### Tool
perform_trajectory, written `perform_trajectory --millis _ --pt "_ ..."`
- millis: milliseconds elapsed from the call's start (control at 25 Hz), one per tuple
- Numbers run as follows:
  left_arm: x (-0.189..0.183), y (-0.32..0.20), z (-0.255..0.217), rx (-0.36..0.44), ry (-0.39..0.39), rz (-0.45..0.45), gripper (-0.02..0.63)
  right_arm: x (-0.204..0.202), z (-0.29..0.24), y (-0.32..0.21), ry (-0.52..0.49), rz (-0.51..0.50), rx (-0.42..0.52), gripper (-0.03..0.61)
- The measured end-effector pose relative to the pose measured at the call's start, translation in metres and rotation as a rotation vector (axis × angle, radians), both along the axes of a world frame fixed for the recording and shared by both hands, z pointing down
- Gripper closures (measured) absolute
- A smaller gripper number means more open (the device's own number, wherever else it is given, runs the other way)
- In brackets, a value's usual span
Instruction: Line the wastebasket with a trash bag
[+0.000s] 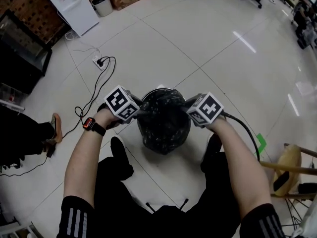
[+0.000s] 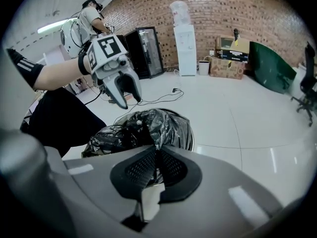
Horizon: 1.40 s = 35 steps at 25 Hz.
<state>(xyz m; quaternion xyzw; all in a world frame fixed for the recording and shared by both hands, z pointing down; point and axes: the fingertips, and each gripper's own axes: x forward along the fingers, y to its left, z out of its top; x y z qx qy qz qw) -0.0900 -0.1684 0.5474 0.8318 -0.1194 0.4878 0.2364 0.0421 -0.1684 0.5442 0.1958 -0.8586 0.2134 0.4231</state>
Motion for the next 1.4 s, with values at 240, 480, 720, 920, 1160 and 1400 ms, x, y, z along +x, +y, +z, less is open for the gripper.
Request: perform_trajectory --millis 240,480,720,920,1160,1400 --pt "0.027 0.011 0.023 0.038 -0.062 -0.230 0.372 -0.005 -0.011 -0.003 -0.031 0.021 0.012 0.571" --pt "0.045 0.013 0.027 0.051 -0.029 -0.255 0.417 -0.007 -0.013 -0.002 -0.036 0.016 0.020 0.572" --pt "0.014 -0.002 0.032 0.101 -0.094 -0.241 0.614 0.001 -0.008 -0.009 -0.033 0.046 0.020 0.571" --pt "-0.018 -0.029 0.016 0.108 -0.059 -0.304 0.614 0.006 0.001 -0.018 -0.023 0.080 0.011 0.571" --pt "-0.039 -0.057 0.020 0.136 -0.013 -0.351 0.612 0.003 -0.001 -0.042 -0.045 0.157 0.061 0.569" --pt "-0.039 -0.088 0.027 0.201 -0.017 -0.365 0.596 0.015 0.010 -0.078 0.032 0.217 0.160 0.568"
